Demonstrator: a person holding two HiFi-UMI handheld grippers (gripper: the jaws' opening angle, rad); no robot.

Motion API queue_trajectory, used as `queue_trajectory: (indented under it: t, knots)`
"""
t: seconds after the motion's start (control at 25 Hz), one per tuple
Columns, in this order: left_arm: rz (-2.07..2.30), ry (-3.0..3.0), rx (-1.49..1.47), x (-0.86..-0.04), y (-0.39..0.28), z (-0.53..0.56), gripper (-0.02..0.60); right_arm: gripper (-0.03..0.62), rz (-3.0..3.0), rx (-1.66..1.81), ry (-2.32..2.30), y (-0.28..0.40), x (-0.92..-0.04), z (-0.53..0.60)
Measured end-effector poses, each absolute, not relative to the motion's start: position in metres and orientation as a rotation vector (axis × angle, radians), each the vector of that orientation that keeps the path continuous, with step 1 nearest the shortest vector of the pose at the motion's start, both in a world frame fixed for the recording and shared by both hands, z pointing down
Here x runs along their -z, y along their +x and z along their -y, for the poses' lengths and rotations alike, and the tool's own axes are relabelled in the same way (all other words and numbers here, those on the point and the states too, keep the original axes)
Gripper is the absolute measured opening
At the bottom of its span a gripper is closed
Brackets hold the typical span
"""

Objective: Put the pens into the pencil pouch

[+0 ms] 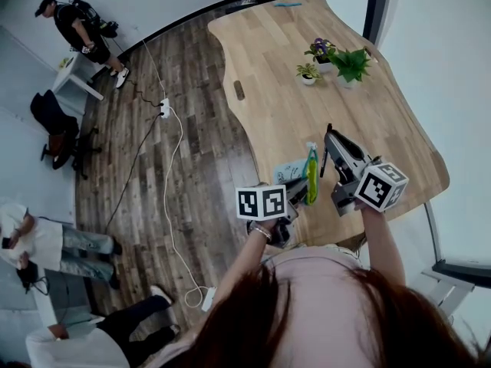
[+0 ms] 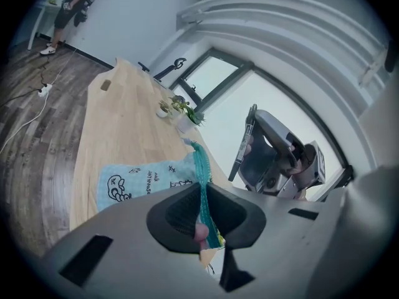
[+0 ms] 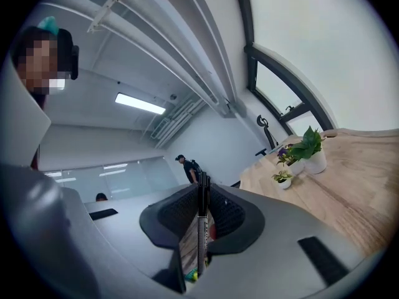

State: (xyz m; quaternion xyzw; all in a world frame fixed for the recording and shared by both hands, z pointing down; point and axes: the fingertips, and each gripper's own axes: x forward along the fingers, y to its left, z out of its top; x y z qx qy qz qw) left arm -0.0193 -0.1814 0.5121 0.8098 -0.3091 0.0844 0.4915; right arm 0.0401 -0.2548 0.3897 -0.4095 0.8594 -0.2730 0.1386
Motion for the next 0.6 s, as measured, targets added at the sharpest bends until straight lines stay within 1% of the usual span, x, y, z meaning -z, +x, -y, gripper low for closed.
queue_trajectory:
  t: [0.6]
  knots:
    - [0.715, 1.938, -0.118, -0.5, -0.025, 0.188, 0.025, 0.049, -2.536, 0.69, -1.155, 0.011, -0.407, 0.262]
